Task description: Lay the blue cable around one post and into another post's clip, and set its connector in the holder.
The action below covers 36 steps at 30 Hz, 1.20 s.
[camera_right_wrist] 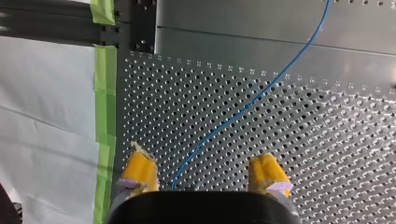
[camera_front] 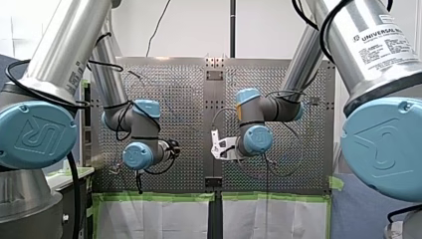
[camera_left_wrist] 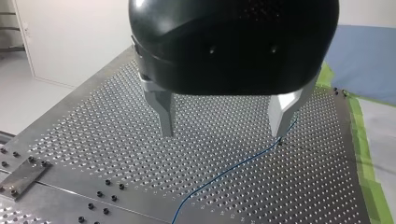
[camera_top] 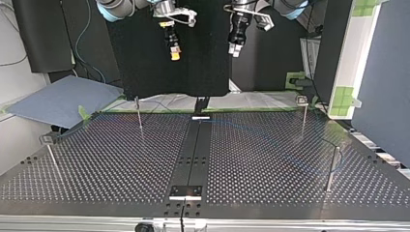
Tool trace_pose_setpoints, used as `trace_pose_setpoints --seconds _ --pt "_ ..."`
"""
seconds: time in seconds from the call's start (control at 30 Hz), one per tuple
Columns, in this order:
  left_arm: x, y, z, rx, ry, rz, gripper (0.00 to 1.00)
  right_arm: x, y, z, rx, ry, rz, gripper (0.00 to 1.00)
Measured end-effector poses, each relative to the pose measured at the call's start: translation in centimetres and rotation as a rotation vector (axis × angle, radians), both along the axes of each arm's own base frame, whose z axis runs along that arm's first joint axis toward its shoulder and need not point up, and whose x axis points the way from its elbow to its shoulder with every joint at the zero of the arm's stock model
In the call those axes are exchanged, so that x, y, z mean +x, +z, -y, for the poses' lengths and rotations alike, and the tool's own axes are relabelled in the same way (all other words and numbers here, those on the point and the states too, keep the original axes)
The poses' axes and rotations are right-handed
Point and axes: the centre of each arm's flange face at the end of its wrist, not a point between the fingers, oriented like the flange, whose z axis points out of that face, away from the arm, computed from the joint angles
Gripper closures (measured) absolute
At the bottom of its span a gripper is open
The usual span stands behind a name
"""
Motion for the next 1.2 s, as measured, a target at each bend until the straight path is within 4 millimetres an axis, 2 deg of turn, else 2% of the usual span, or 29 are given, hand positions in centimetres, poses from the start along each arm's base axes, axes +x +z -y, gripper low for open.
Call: trace_pose_setpoints --seconds 1.2 --pt "0.08 -0.03 -0.01 0.006 0.000 -0.006 0.00 0.11 0.11 -0.02 0.012 0.002 -0.013 0.00"
